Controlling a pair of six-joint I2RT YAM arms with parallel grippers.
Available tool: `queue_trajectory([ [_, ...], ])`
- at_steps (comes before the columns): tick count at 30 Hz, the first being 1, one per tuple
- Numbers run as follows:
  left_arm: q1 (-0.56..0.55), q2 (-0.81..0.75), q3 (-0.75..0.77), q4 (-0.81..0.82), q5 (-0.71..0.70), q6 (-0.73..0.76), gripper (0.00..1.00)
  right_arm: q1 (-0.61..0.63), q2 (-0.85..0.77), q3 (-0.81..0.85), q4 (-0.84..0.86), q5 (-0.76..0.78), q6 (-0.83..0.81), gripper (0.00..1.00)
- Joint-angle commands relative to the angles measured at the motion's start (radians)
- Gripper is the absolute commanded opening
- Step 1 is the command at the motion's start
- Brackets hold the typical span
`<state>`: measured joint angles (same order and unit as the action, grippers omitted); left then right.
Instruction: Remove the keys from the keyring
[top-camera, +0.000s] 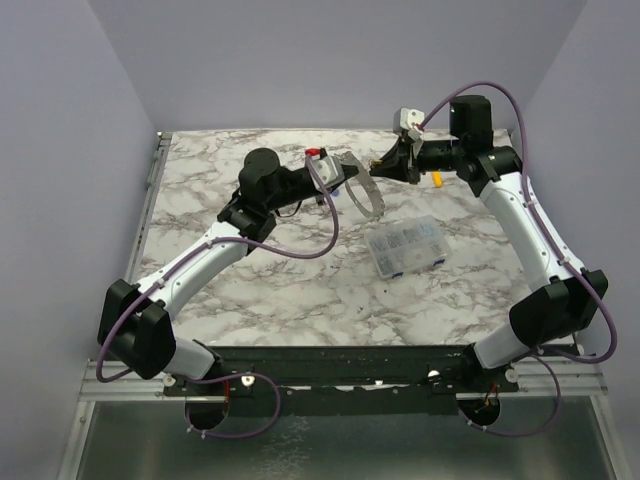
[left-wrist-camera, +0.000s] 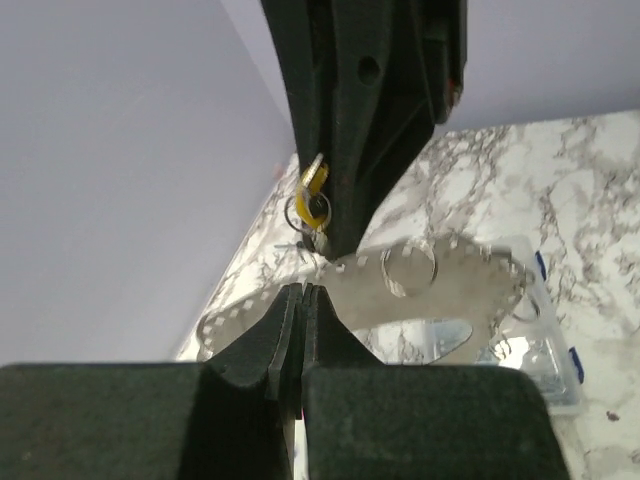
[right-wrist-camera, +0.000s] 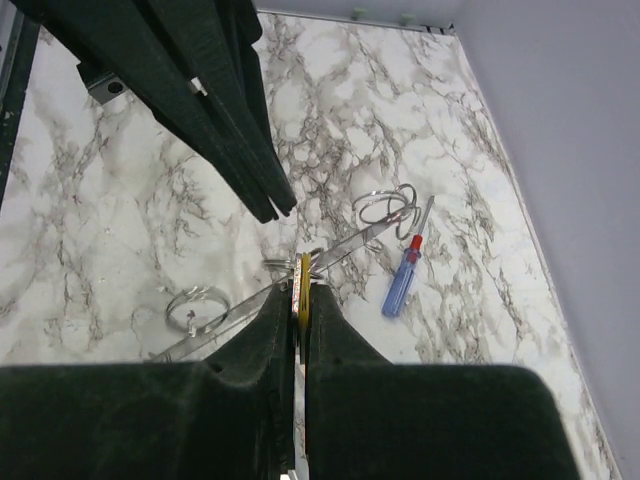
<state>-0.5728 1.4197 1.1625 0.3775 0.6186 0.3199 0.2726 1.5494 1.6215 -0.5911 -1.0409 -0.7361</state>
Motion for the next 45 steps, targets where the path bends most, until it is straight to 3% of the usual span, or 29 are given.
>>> queue_trajectory([
  [1, -0.042, -0.058, -0.043, -0.088, -0.024, 0.241, 0.0, -0.012, 0.011, 0.046, -0.048, -0.009, -0.045, 0.01],
  [7, -0.089, -0.085, -0.084, -0.114, -0.067, 0.346, 0.0, -0.012, 0.023, 0.062, -0.067, -0.011, -0.061, 0.01],
  [12, -0.09, -0.076, -0.031, -0.136, -0.128, 0.196, 0.02, -0.012, 0.024, 0.063, -0.072, -0.011, -0.069, 0.01],
  [16, -0.089, -0.067, 0.037, -0.196, -0.178, 0.052, 0.3, -0.012, 0.024, 0.06, -0.065, -0.015, -0.053, 0.01],
  [18, -0.086, -0.058, 0.074, -0.245, -0.196, -0.018, 0.35, -0.012, 0.022, 0.05, -0.048, -0.01, -0.025, 0.0],
  [24, -0.06, -0.009, 0.193, -0.394, -0.198, -0.196, 0.39, -0.001, 0.02, 0.019, 0.04, 0.037, 0.124, 0.01],
  [32, -0.055, 0.036, 0.248, -0.437, -0.224, -0.268, 0.4, 0.041, 0.014, -0.013, 0.113, 0.145, 0.267, 0.01],
  [45, -0.058, 0.105, 0.287, -0.437, -0.263, -0.266, 0.38, 0.065, -0.016, -0.056, 0.132, 0.134, 0.258, 0.01],
])
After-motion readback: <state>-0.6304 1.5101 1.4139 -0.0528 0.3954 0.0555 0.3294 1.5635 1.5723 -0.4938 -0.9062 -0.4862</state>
